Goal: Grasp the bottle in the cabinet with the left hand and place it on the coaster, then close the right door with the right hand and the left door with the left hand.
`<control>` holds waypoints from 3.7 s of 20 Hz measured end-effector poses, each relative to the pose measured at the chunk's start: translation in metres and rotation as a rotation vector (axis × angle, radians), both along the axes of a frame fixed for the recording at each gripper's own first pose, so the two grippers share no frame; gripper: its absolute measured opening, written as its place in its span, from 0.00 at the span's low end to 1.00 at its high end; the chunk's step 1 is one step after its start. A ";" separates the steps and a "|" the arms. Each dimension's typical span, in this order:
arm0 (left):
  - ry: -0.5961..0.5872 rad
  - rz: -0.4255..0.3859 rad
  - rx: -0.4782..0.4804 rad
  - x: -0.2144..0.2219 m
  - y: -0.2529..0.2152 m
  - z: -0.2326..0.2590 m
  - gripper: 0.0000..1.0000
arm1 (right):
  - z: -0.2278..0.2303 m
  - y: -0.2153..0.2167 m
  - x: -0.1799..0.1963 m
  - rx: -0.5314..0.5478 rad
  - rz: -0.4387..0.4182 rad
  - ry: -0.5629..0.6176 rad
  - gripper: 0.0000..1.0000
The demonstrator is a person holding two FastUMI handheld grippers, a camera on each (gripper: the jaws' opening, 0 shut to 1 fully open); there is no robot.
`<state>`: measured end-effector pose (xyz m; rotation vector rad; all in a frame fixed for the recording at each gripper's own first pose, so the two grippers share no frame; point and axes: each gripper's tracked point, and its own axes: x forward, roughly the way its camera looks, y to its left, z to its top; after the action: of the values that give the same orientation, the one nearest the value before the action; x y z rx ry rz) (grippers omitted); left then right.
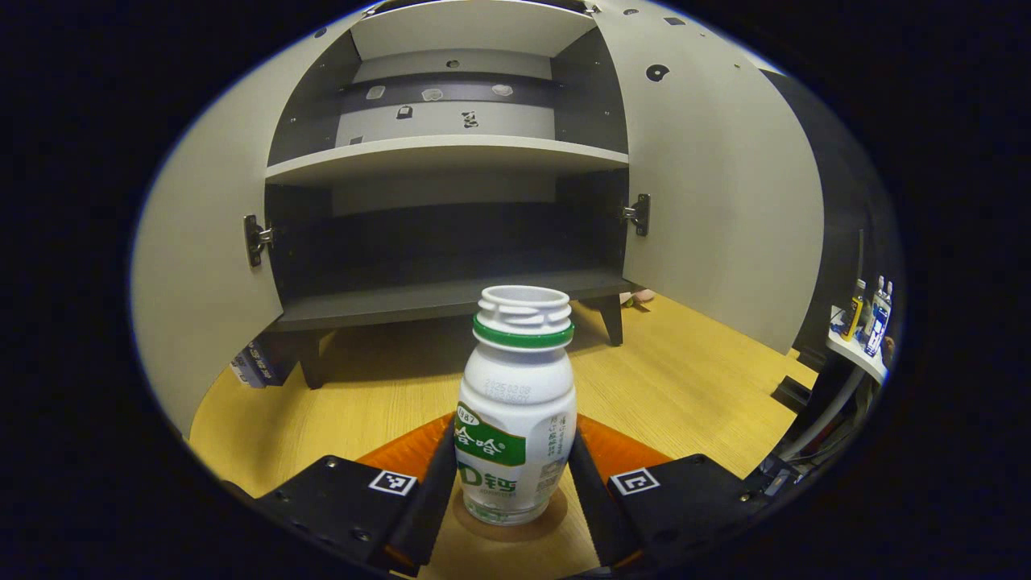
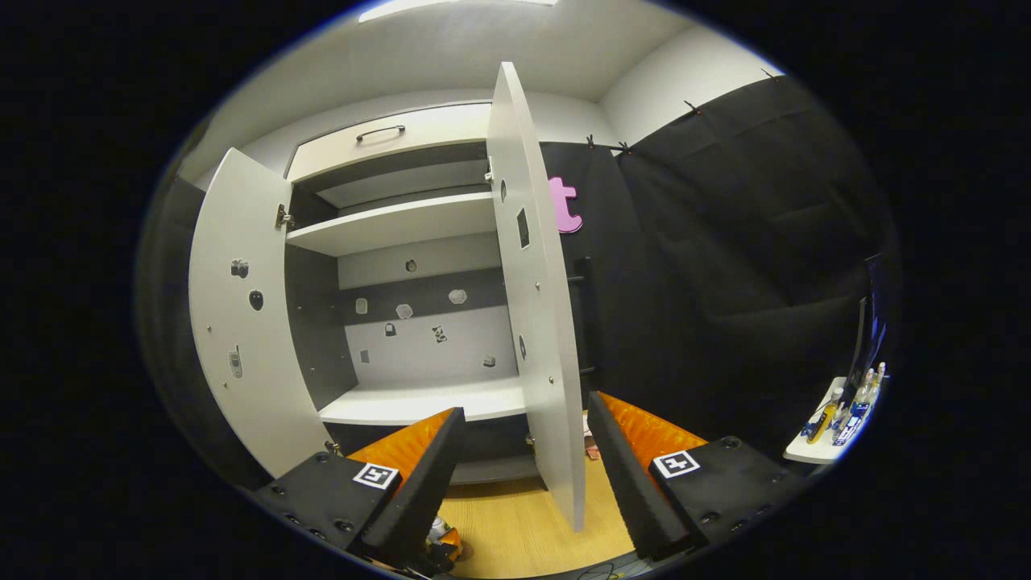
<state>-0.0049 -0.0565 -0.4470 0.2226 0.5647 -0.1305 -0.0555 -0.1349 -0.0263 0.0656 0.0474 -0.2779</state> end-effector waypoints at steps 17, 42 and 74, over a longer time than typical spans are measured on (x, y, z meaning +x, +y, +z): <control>-0.077 -0.033 -0.034 -0.014 -0.002 0.054 0.95 | -0.008 -0.020 -0.004 0.030 -0.020 0.006 0.99; -0.508 0.241 -0.187 0.035 0.016 0.338 0.95 | 0.051 -0.160 0.048 -0.066 -0.063 -0.045 0.99; -0.562 0.255 -0.152 0.028 0.080 0.395 0.95 | 0.027 -0.007 0.117 -0.087 0.152 -0.025 0.84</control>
<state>0.0235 0.0231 -0.0517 0.0312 0.0192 0.1357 0.0613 -0.1417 0.0009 -0.0212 0.0156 -0.1271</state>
